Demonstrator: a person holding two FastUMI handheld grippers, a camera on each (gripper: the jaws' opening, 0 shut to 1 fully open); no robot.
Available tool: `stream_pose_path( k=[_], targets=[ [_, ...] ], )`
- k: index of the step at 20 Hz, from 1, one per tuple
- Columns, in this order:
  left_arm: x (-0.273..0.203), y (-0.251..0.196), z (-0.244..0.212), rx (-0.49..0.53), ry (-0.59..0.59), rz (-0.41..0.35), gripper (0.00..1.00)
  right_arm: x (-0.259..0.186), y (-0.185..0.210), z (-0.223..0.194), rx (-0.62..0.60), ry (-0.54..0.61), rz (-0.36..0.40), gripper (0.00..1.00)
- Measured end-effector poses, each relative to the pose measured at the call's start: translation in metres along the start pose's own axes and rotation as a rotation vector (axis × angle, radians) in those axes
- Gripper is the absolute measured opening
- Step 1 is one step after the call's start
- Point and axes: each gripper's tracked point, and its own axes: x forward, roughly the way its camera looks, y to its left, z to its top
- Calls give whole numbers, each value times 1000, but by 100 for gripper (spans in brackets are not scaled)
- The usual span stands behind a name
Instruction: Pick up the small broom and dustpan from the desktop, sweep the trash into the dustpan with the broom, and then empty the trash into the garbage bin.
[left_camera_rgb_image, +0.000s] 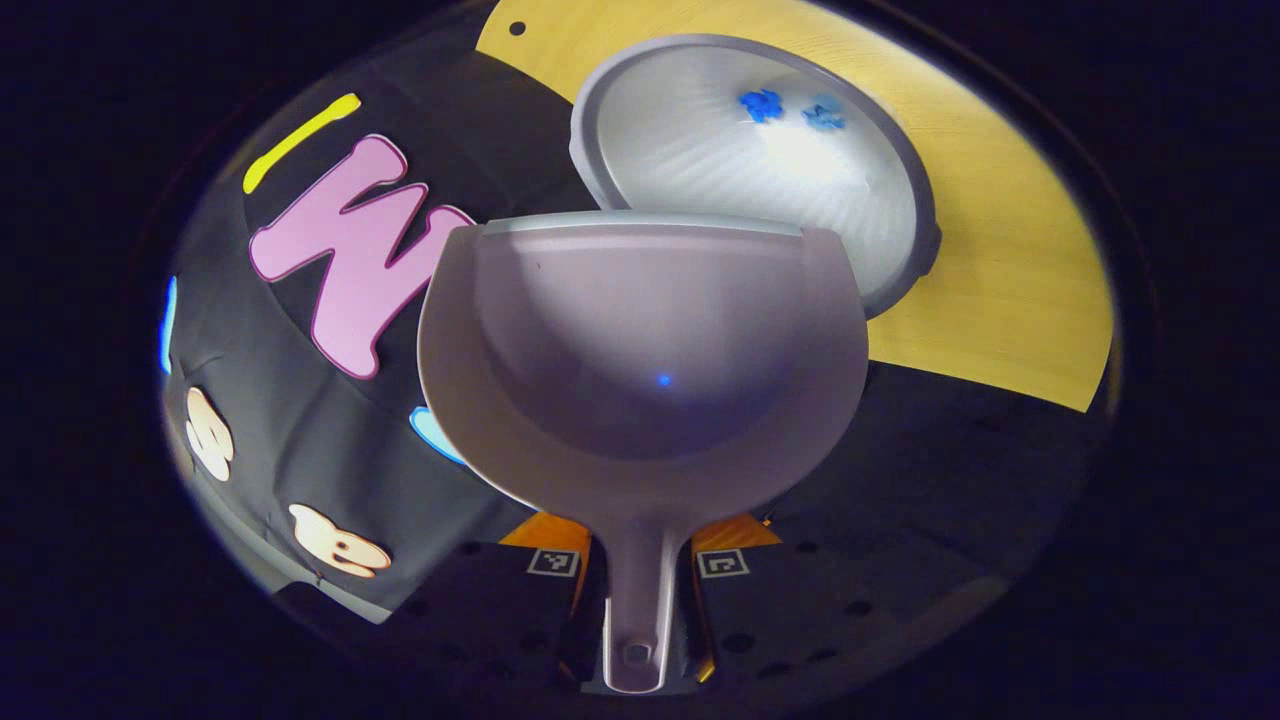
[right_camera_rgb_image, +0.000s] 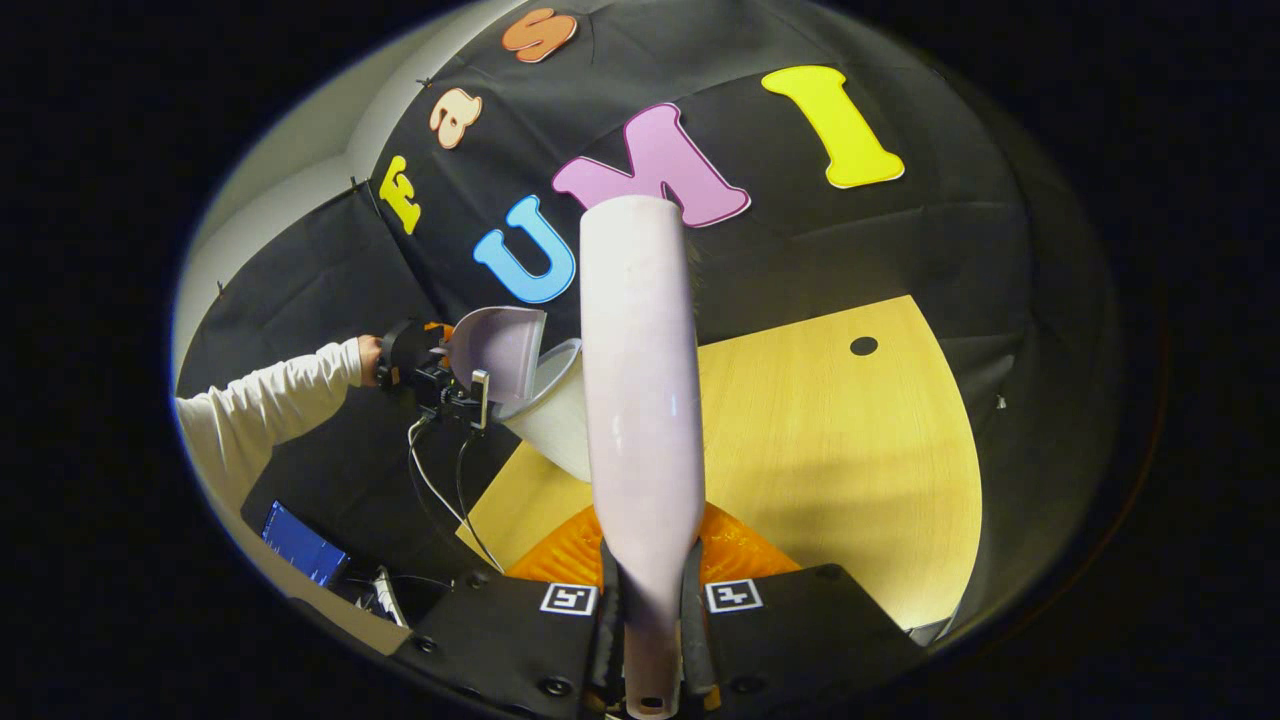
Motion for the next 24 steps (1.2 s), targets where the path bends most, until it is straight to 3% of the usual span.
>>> stream_pose_path(
  k=[3, 4, 5, 8, 12, 15, 19, 21, 24],
  targets=[
    [-7, -12, 5, -196, -28, -24, 27, 4, -1, -1, -8, 6, -15, 25],
    [-10, -15, 7, -293, -43, -32, 27, 5, -3, 1, -9, 6, -33, 18],
    [-15, -23, 12, -398, -55, -44, 26, 8, -6, 1, -13, 9, -58, 25],
    [-40, -33, 35, -784, -113, -71, 26, 12, -11, 19, -44, 4, -143, 25],
    [-104, -60, 136, -1373, -329, -317, 25, 13, 1, 58, -48, -58, -201, 25],
    [-133, -54, 219, -1696, -455, -556, 25, 20, 9, 69, -40, -69, -235, 25],
    [-171, -87, 301, -1915, -400, -877, 26, 39, 3, 55, 51, -23, -309, 25],
    [-183, -109, 337, -1946, -347, -1021, 26, 52, -9, 30, 120, 40, -372, 25],
    [-195, -141, 389, -1905, -272, -1203, 26, 70, -31, -20, 125, 194, -475, 25]
  ],
)
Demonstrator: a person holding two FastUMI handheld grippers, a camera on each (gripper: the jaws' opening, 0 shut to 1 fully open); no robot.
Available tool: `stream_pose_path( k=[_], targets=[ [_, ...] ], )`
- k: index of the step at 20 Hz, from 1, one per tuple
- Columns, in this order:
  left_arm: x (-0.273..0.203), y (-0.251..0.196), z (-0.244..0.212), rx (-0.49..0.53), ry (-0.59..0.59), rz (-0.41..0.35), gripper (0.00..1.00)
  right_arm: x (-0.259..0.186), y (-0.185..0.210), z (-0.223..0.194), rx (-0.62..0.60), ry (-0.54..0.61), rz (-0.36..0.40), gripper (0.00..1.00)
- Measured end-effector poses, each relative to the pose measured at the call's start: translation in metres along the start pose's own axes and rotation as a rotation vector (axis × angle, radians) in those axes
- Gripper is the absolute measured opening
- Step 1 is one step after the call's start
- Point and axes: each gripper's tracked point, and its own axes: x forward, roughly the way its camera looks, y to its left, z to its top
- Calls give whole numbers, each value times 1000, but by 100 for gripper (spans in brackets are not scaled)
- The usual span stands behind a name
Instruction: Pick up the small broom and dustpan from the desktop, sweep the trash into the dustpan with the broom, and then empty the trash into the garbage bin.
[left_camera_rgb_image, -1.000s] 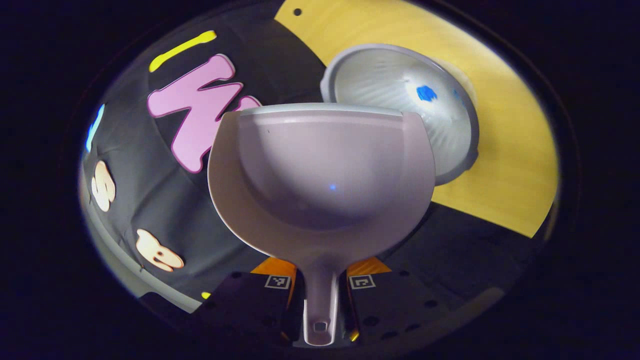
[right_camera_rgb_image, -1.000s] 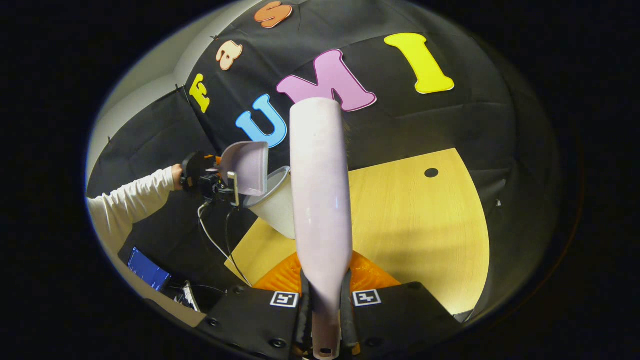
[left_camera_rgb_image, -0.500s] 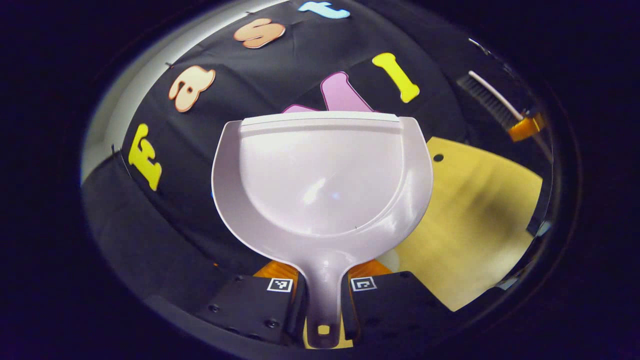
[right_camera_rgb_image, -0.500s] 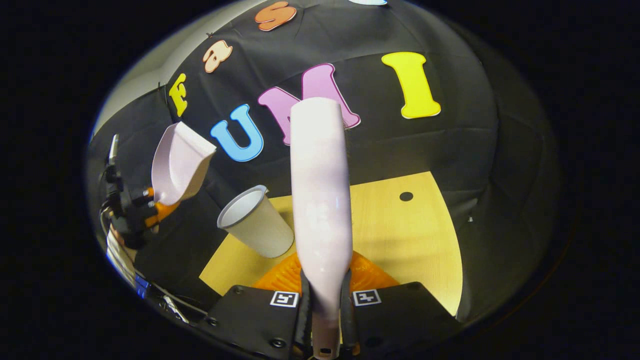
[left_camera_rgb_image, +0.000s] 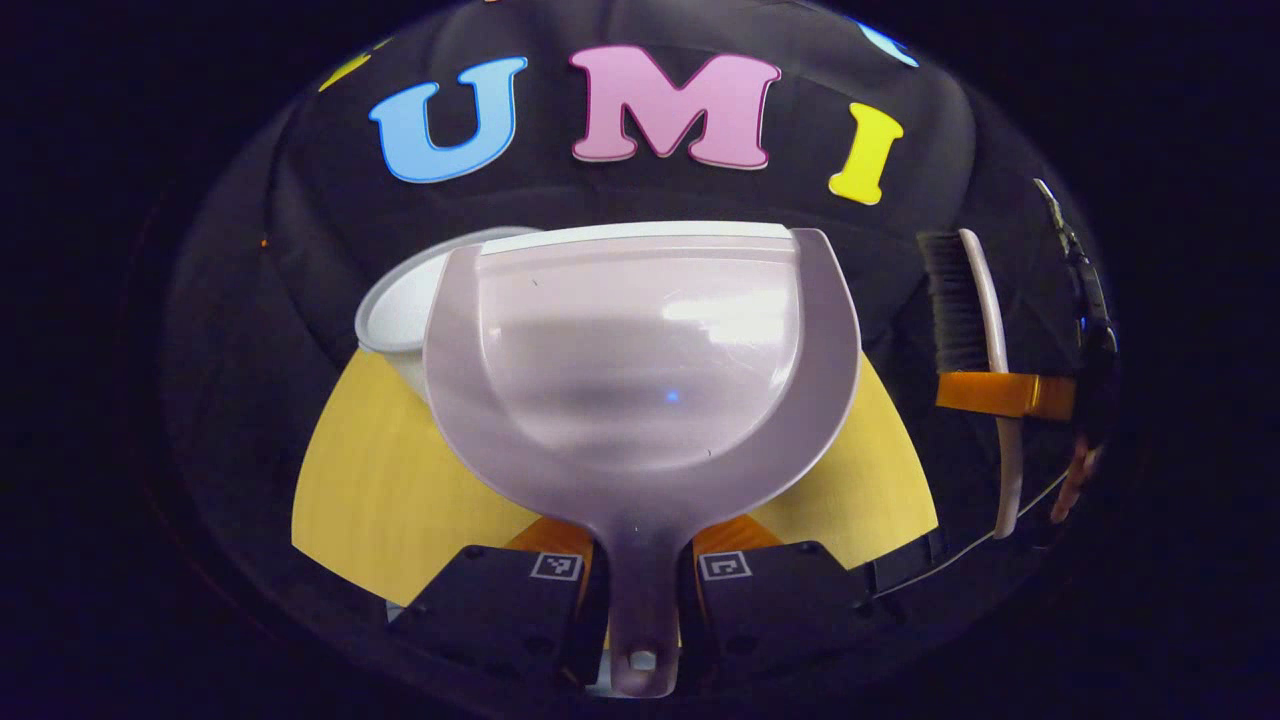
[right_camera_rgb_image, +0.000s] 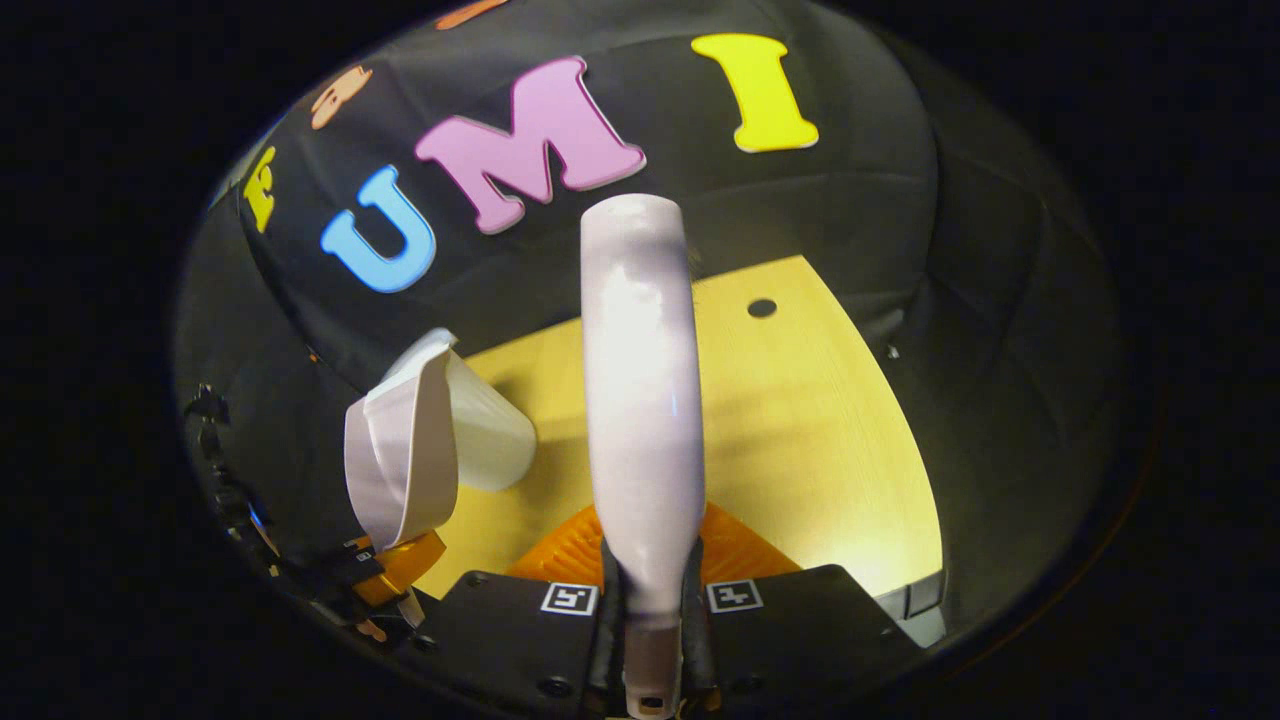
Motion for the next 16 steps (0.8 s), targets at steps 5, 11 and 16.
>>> stream_pose_path(
  k=[5, 11, 16],
  targets=[
    [70, -7, -66, -59, 284, -25, 26, 67, -8, -91, -27, 310, -66, 19],
    [96, 13, -71, -37, 495, 27, 27, 114, -31, -146, -68, 573, -183, 26],
    [86, 7, -63, -49, 563, 35, 27, 111, -41, -152, -81, 666, -231, 26]
  ],
)
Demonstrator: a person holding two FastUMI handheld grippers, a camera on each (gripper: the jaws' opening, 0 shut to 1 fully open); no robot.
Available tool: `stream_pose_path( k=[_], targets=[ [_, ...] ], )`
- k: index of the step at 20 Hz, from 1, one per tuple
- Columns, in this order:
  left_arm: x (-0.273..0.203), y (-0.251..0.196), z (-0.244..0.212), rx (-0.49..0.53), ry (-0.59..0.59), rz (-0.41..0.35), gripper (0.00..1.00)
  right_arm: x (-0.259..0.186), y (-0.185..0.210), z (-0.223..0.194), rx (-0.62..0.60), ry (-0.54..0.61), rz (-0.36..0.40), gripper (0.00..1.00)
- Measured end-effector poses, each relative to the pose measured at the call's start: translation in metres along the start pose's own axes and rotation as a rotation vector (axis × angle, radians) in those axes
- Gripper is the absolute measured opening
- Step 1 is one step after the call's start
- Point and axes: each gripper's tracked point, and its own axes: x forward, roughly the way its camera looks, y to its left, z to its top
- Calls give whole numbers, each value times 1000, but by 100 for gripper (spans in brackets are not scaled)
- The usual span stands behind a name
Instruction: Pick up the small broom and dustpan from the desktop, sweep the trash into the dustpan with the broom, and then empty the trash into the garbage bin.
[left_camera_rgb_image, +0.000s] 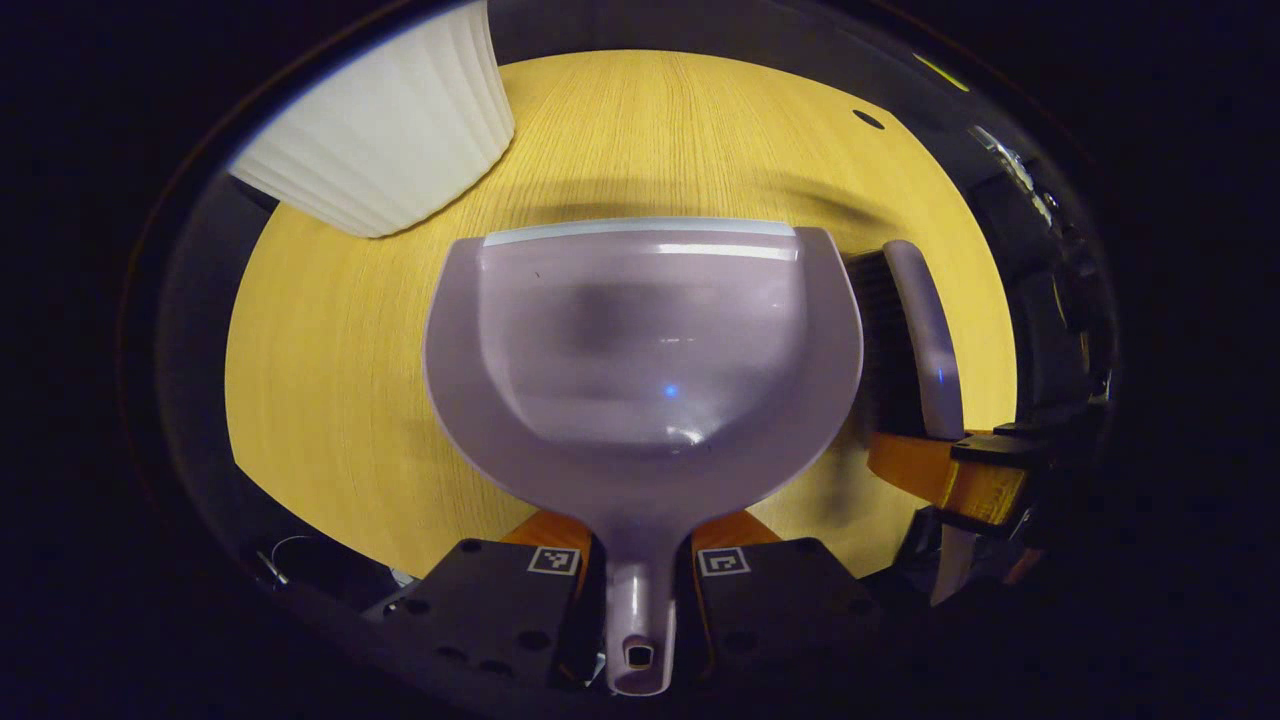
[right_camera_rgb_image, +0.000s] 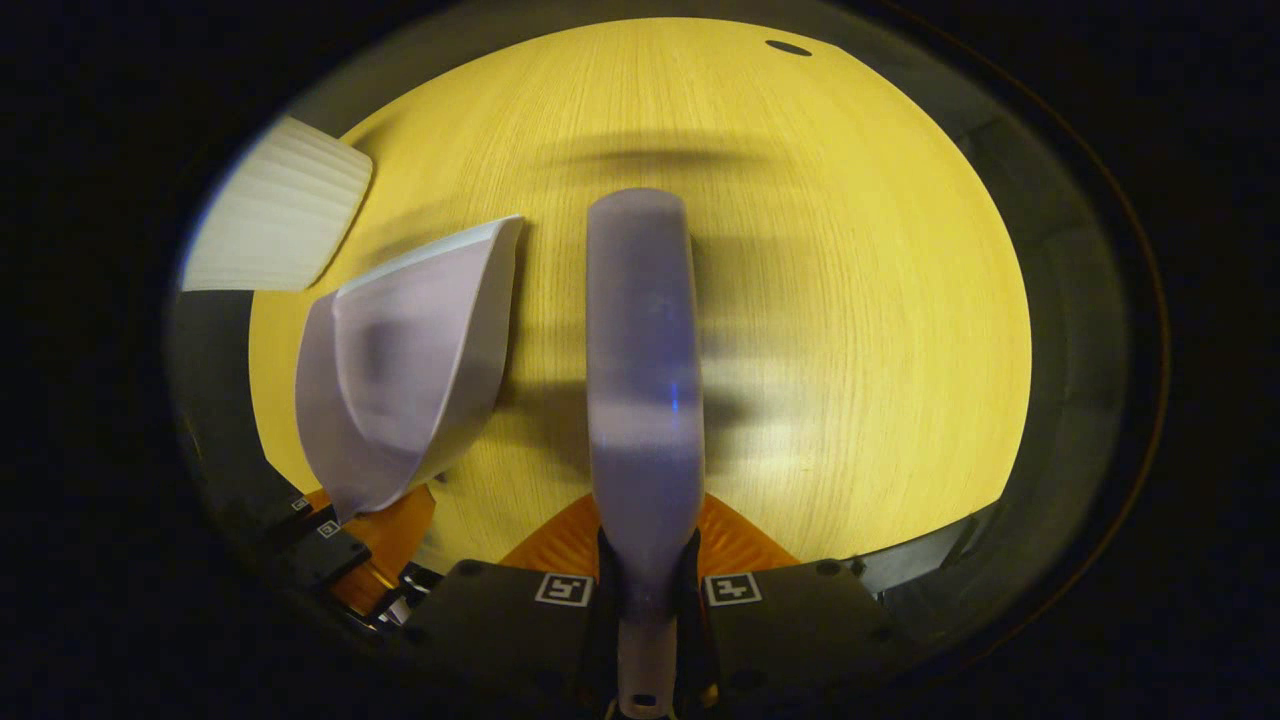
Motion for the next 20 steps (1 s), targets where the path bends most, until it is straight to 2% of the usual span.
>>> stream_pose_path(
  k=[3, 5, 6, 7, 8, 10, 11, 15, 16, 17, 18, 19, 20],
  targets=[
    [-3, 4, 3, 34, 23, 31, 27, 15, -8, -1, -16, 7, -52, 27],
    [0, 6, 3, 46, 30, 39, 27, 18, -8, -3, -3, 32, -60, 29],
    [2, 7, 4, 50, 39, 42, 27, 19, -7, -2, -1, 35, -63, 24],
    [1, 6, 4, 52, 45, 42, 27, 19, -9, -1, 2, 31, -71, 30],
    [3, 6, 2, 52, 62, 41, 29, 17, -11, 0, 3, 30, -80, 27],
    [3, 6, -1, 50, 94, 36, 30, 16, -11, -4, 2, 54, -85, 39],
    [2, 6, 1, 55, 98, 38, 29, 15, -12, -2, 7, 62, -87, 35],
    [3, 6, 0, 73, 114, 34, 30, 23, -11, -5, 10, 65, -94, 36],
    [4, 3, -1, 75, 122, 18, 37, 23, -11, -7, 7, 68, -93, 45],
    [2, -1, -5, 78, 143, 7, 39, 23, -11, -8, 3, 66, -95, 45],
    [1, 0, -6, 85, 151, 2, 52, 21, -12, -8, 2, 62, -96, 52],
    [1, 1, -6, 88, 151, 10, 59, 20, -13, -8, 4, 61, -99, 60],
    [2, 2, -5, 86, 145, 16, 75, 20, -14, -9, 7, 63, -98, 80]
  ],
)
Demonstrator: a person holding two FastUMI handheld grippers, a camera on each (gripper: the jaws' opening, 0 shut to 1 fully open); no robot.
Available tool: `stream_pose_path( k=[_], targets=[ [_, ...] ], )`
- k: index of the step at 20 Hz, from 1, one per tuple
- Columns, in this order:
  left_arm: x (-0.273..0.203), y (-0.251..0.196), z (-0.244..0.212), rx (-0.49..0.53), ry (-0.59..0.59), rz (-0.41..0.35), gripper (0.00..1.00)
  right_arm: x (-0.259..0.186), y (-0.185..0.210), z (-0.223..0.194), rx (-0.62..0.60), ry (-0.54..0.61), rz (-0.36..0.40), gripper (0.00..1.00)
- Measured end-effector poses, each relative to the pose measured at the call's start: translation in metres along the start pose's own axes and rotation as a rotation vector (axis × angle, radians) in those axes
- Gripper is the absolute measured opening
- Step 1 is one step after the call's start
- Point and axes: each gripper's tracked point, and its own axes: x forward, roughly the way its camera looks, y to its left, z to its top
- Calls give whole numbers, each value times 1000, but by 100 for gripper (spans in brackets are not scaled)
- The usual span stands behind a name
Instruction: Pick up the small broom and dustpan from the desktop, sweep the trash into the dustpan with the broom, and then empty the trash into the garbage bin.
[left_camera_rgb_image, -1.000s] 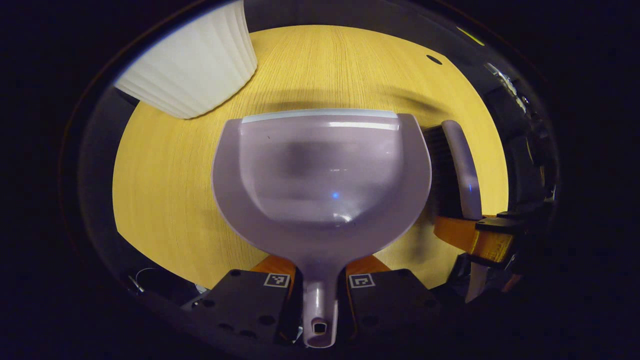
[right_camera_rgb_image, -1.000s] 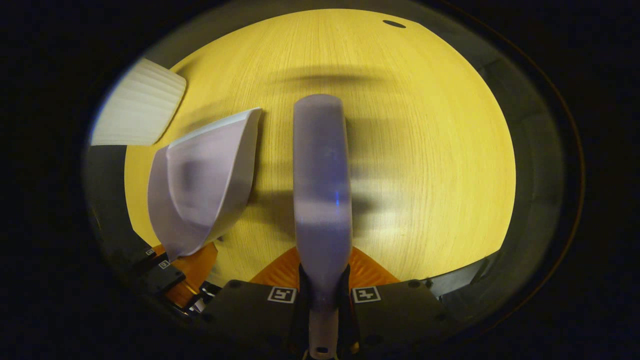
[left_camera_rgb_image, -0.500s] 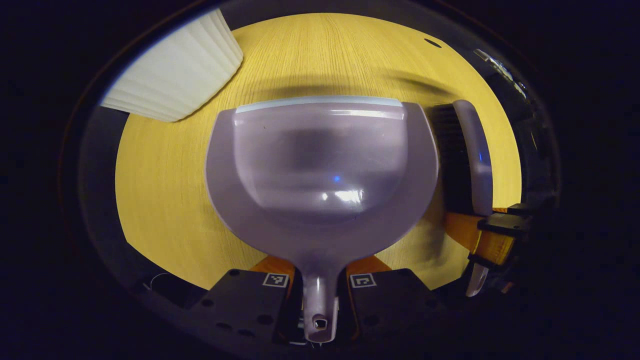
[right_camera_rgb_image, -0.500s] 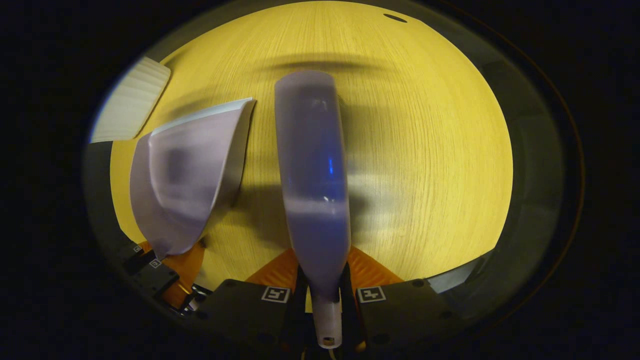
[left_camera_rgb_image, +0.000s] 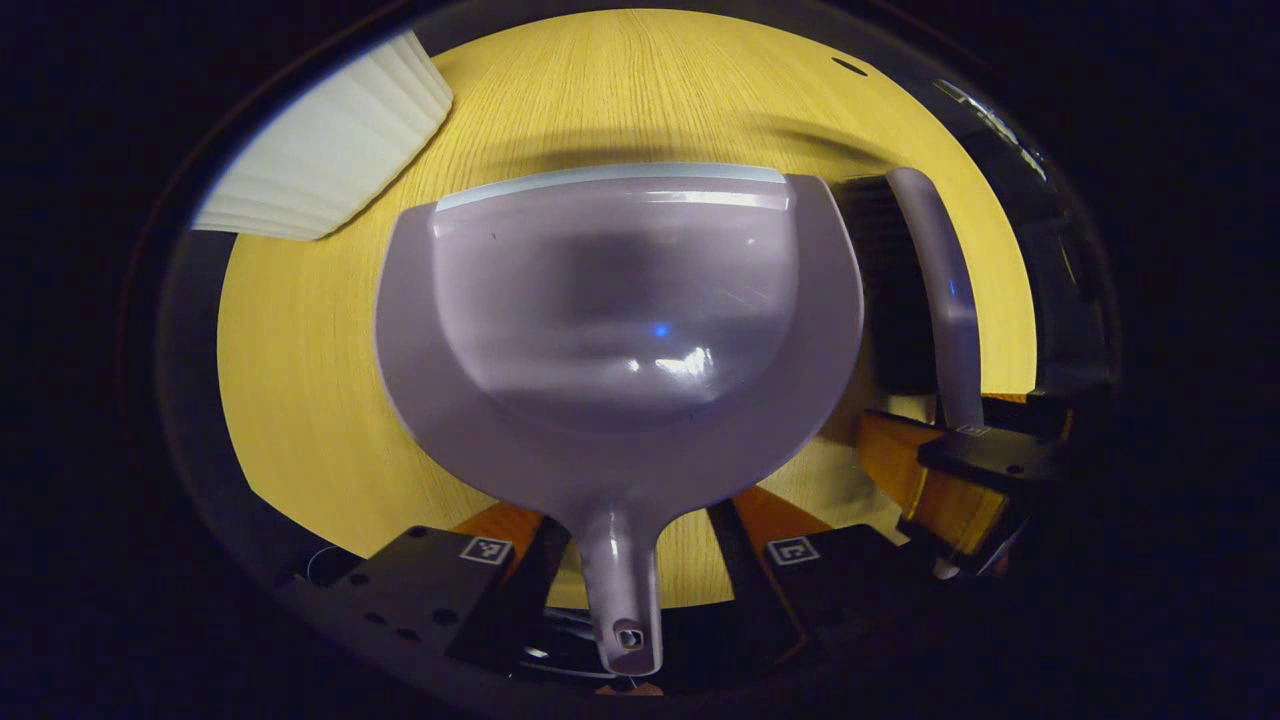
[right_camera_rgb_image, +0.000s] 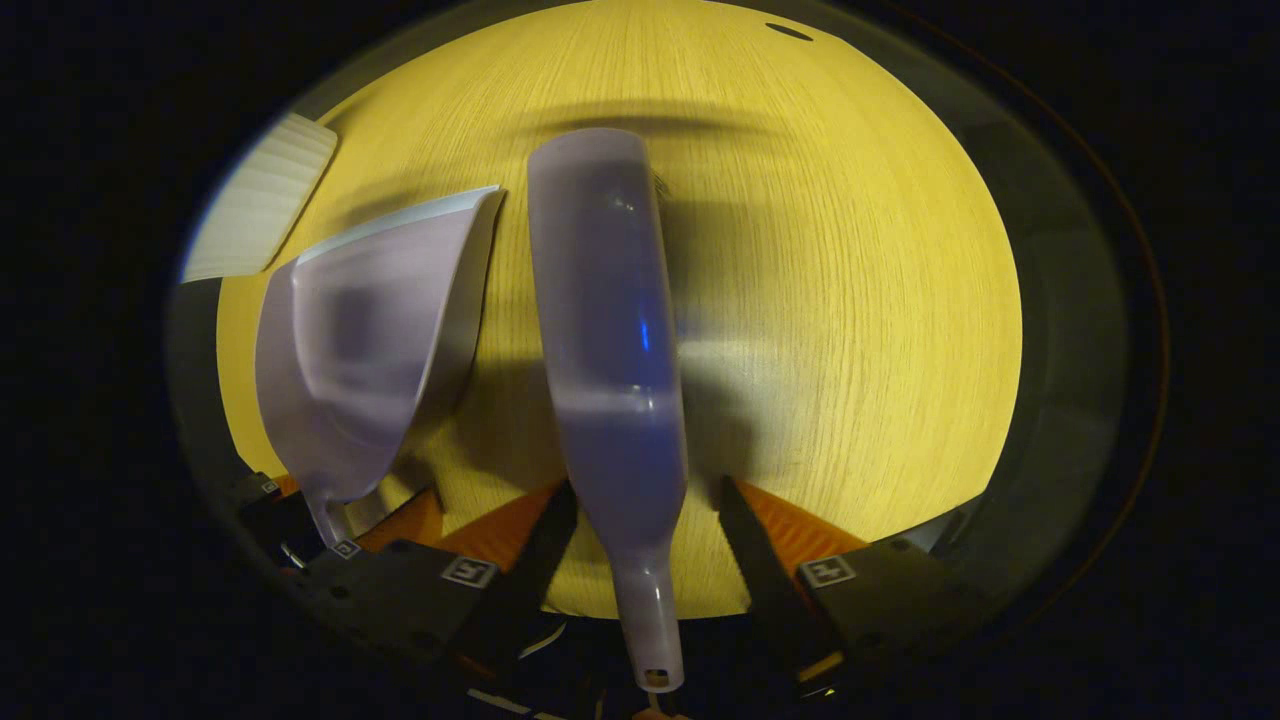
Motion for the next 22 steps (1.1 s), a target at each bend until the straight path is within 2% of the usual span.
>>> stream_pose_path(
  k=[1, 3, 4, 5, 6, 7, 8, 9, 10, 11, 12, 13, 14, 15, 16, 17, 18, 19, 22],
  targets=[
    [0, -1, 2, -2, -7, 4, 82, -1, 0, -1, 4, -1, -1, 100],
    [-2, 1, 2, 2, -24, 14, 83, -10, -2, -1, 2, -10, 0, 100],
    [-4, 2, 6, 4, -52, 20, 83, -13, -1, -2, 2, -18, 5, 95],
    [-7, 2, 9, 9, -83, 19, 83, -19, 0, -2, 7, -31, 16, 100],
    [-12, 3, 11, 16, -117, 22, 83, -26, 2, 0, 18, -52, 39, 95],
    [-17, 5, 13, 28, -164, 27, 83, -36, 3, 2, 25, -81, 54, 100],
    [-23, 5, 11, 38, -201, 22, 83, -49, 4, 4, 31, -131, 74, 95],
    [-26, 5, 8, 51, -244, 23, 83, -63, 4, 8, 30, -184, 90, 100],
    [-34, 5, 5, 70, -294, 21, 83, -77, 6, 8, 23, -240, 107, 94],
    [-43, 5, 2, 80, -350, 22, 83, -89, 9, 13, 11, -308, 131, 100],
    [-55, 3, 2, 87, -424, 26, 83, -100, 7, 17, 2, -376, 131, 100],
    [-68, 1, 1, 87, -495, 21, 83, -115, 4, 16, 2, -436, 136, 93],
    [-81, -3, 0, 87, -559, 3, 83, -129, 0, 15, 4, -495, 143, 93],
    [-97, -5, -2, 92, -614, -14, 83, -145, -7, 13, 6, -558, 131, 92],
    [-108, -4, -3, 92, -658, -21, 83, -150, -13, 9, 11, -599, 115, 100],
    [-114, -4, -6, 97, -705, -30, 83, -161, -15, 6, 18, -640, 115, 99],
    [-124, -1, -12, 87, -745, -34, 82, -175, -16, 2, 26, -683, 113, 92],
    [-133, -2, -19, 76, -796, -52, 82, -189, -21, 0, 25, -744, 98, 100],
    [-186, 0, -39, 29, -945, -128, 83, -244, -27, -11, 10, -940, 77, 100]
  ],
)
